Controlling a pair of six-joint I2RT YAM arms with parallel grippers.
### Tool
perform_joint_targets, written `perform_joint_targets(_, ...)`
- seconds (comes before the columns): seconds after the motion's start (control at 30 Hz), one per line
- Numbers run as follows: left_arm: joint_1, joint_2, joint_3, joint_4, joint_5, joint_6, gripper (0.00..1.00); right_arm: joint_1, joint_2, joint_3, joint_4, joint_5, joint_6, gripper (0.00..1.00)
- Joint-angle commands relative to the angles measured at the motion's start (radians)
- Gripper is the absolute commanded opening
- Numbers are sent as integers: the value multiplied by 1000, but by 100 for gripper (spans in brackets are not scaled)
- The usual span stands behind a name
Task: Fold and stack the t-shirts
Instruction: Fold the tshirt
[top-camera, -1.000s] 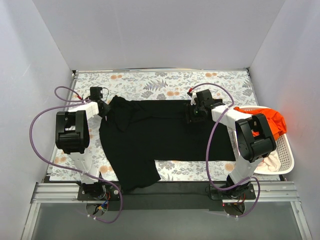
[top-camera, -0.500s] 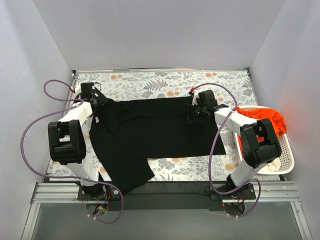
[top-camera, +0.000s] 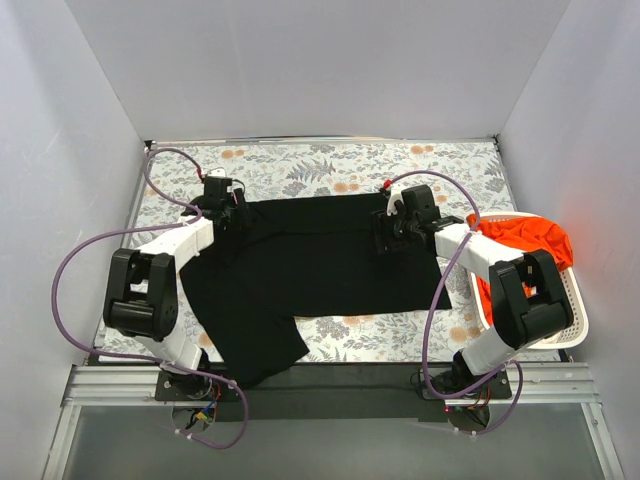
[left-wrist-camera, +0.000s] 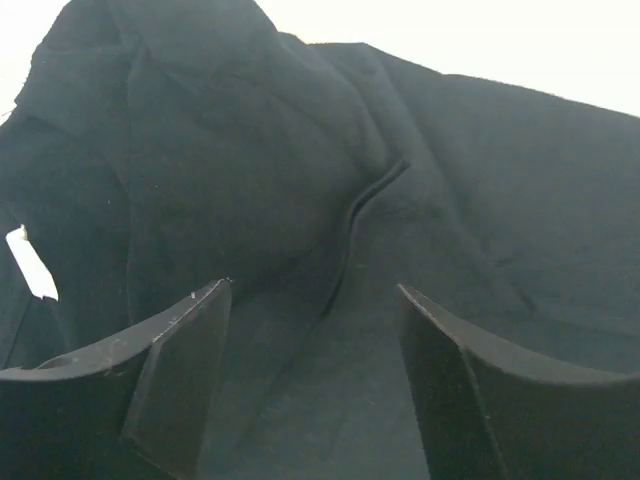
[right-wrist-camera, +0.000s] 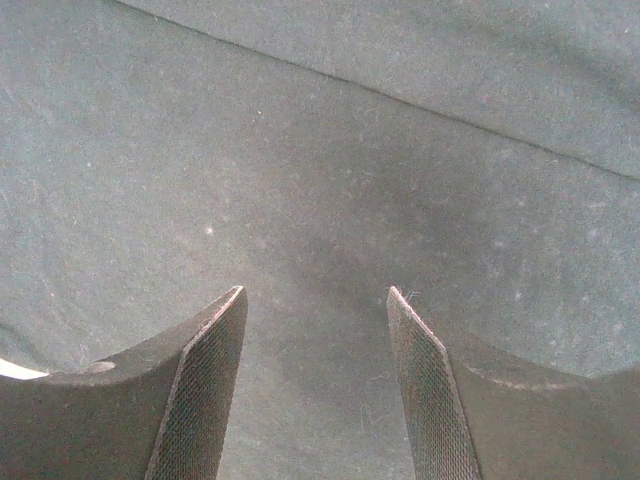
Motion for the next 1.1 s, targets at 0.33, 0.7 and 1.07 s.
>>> perform_joint_targets(0.33, -48, 109, 30, 36, -53, 102, 49, 0, -28, -27, 54, -21, -17, 55)
perform_joint_targets(0.7, -82, 83, 24, 24, -127, 125, 7, -2, -26, -30, 55, -26, -19, 55)
perform_joint_targets(1.07, -155, -8, 52, -241, -199, 26, 0, -2, -44, -35, 54, -24, -22, 55)
